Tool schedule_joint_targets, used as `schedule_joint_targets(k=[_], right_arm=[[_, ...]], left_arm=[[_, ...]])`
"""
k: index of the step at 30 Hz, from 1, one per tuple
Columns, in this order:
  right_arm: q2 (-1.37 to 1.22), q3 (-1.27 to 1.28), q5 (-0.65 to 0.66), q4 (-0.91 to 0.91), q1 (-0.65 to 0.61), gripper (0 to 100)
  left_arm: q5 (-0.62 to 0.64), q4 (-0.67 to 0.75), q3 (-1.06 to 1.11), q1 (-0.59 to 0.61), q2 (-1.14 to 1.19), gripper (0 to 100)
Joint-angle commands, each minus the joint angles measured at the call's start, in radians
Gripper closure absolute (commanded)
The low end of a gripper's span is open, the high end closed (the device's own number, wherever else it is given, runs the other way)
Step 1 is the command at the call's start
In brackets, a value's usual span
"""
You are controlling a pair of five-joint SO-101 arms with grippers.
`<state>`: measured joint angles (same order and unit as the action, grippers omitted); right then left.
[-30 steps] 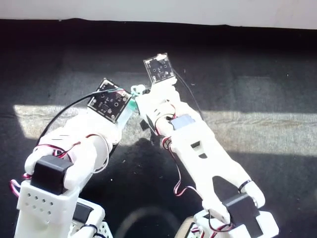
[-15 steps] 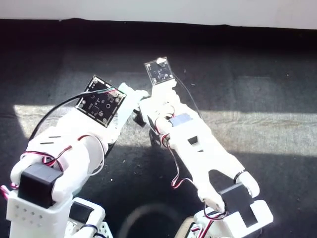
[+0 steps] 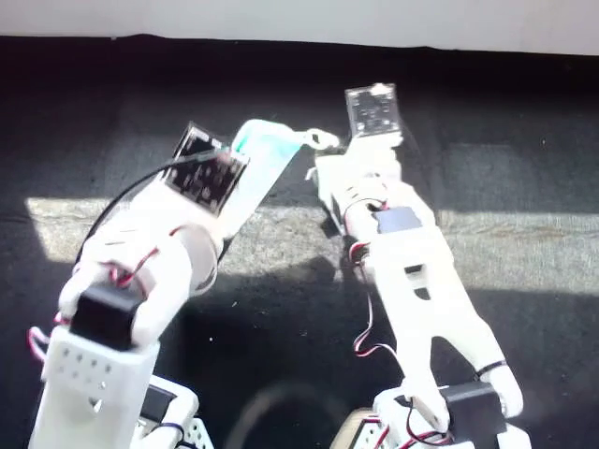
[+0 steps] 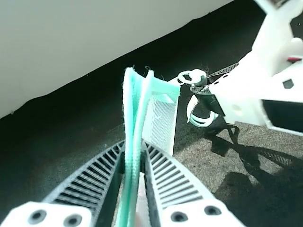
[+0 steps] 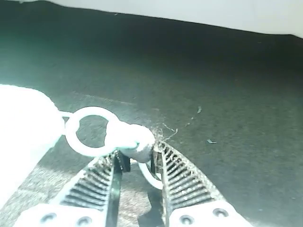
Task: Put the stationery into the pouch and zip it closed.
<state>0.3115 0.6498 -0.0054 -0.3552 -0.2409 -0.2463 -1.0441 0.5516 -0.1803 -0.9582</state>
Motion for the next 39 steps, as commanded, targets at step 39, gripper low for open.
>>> schedule_joint_targets(k=[39], right_arm=[[-0.427, -0.575, 0.006, -0.443, 0.22, 81.9]], left_arm=[[0.002, -0.273, -0.743, 0.104, 0.934, 81]])
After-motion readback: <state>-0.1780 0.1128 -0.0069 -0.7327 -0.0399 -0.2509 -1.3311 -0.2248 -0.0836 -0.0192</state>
